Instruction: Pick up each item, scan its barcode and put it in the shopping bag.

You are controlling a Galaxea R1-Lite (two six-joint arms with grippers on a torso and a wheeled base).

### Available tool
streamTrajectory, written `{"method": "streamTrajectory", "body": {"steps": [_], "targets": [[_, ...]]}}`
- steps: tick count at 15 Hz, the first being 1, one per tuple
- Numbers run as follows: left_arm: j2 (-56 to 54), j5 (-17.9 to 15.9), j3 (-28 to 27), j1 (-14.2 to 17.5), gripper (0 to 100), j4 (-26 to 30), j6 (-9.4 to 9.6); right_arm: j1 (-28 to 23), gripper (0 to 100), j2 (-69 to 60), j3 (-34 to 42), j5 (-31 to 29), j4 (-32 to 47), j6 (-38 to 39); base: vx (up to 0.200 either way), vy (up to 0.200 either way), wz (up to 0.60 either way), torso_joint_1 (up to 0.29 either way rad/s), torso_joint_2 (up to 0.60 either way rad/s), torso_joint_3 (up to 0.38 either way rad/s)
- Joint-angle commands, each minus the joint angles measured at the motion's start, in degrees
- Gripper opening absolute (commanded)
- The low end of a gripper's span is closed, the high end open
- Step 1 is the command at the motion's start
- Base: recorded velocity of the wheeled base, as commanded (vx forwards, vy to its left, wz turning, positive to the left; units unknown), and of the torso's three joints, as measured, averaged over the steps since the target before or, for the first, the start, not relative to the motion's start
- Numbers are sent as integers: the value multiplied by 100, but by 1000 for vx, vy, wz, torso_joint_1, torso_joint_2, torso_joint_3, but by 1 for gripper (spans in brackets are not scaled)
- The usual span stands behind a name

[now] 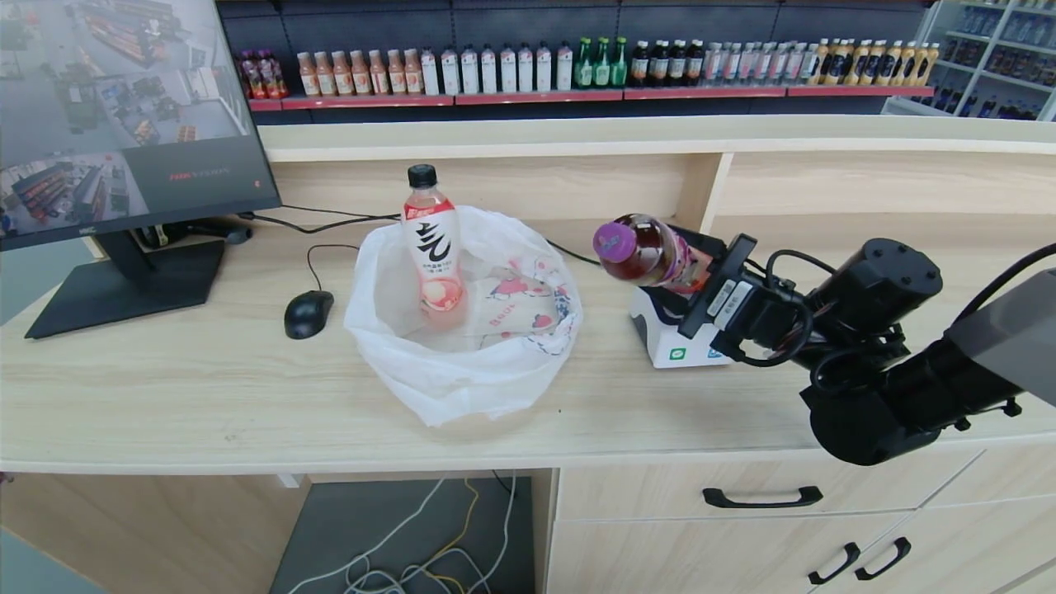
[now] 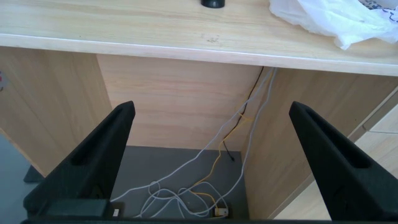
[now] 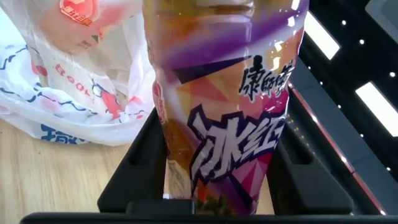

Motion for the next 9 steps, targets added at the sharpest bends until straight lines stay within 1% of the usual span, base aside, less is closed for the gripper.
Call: {"method": "streamTrajectory", "body": {"steps": [1, 9], "targets": [[0, 3, 0, 1, 100, 0, 0, -7, 0, 97, -52, 69, 8, -3, 0, 0, 0, 0, 0, 0], [0, 3, 0, 1, 100, 0, 0, -33, 0, 124, -61, 86, 8, 6, 0, 0, 0, 0, 0, 0]]}}
